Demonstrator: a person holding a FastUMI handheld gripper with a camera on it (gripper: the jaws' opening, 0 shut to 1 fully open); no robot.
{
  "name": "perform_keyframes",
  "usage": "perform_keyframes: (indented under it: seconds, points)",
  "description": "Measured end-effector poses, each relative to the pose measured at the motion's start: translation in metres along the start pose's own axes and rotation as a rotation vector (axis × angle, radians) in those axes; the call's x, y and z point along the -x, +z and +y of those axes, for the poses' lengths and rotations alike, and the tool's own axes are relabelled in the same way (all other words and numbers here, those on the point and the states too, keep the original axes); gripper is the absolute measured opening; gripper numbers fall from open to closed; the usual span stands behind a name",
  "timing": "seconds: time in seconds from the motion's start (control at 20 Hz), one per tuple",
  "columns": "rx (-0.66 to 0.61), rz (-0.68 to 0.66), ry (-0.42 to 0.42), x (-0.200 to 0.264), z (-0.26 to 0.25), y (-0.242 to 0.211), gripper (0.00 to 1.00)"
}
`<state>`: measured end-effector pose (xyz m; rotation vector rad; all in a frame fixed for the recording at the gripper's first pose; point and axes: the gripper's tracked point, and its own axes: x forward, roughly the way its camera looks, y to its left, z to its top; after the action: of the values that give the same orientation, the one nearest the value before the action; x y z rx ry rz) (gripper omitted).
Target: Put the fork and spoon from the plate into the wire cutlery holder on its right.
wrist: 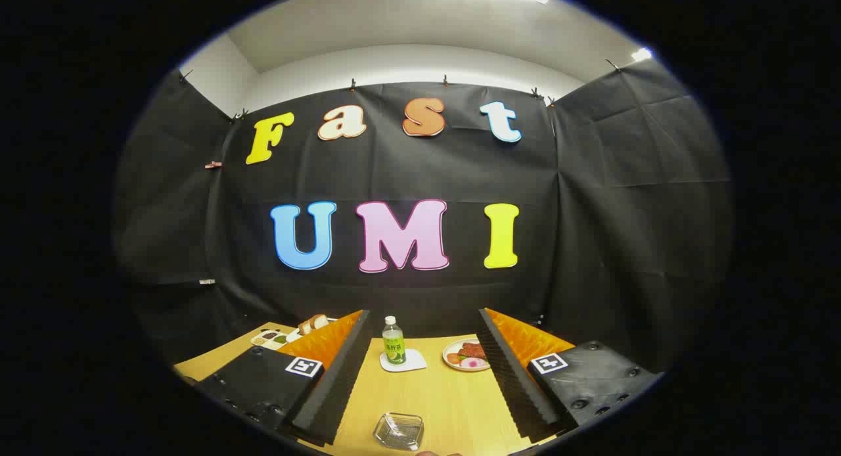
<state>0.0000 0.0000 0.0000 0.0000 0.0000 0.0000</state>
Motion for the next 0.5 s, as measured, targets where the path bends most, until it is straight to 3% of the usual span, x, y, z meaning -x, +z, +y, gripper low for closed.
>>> perform_keyframes:
  seconds: [0.5]
  points:
    - [0.048, -0.008, -0.017, 0.006, 0.038, -0.007, 0.99]
